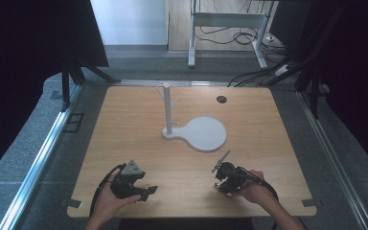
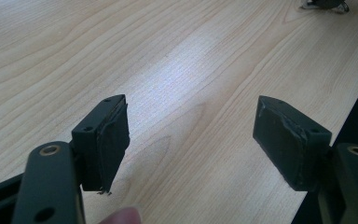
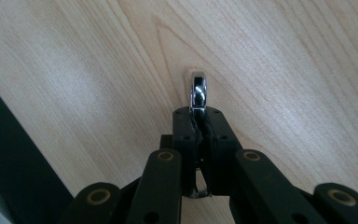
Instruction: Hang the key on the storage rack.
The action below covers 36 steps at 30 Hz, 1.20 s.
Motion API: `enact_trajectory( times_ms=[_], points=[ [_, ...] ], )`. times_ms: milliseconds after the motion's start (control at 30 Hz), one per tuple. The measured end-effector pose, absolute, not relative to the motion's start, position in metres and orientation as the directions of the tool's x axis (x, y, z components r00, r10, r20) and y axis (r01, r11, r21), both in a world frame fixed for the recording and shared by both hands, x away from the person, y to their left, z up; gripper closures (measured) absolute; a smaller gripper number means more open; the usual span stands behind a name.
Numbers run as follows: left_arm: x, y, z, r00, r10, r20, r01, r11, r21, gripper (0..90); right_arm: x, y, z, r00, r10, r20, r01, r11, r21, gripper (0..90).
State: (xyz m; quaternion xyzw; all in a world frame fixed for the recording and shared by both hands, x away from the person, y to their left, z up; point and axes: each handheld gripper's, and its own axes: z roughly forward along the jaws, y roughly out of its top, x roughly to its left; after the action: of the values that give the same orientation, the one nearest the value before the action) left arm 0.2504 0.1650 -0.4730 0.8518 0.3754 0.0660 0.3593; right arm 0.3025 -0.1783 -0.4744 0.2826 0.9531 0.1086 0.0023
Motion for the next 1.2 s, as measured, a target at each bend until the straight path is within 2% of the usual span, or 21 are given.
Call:
enact_trajectory(
  times_ms=[300, 700, 1200],
  points=[
    [0.249, 0.164, -0.472, 0.709, 0.687, -0.157, 0.591, -0.458, 0.664, 27.3, 0.311, -0.179, -0.455, -0.836, 0.547, 0.035, 0.538, 0.806, 0.247, 84.4],
    [0.25, 0.165, -0.473, 0.707, 0.689, -0.16, 0.595, -0.457, 0.661, 27.3, 0.338, -0.182, -0.417, -0.809, 0.588, -0.006, 0.55, 0.76, 0.346, 84.4],
    [0.251, 0.165, -0.474, 0.706, 0.689, -0.162, 0.598, -0.459, 0.657, 27.3, 0.365, -0.17, -0.405, -0.8, 0.599, -0.004, 0.552, 0.74, 0.385, 84.3]
  ],
)
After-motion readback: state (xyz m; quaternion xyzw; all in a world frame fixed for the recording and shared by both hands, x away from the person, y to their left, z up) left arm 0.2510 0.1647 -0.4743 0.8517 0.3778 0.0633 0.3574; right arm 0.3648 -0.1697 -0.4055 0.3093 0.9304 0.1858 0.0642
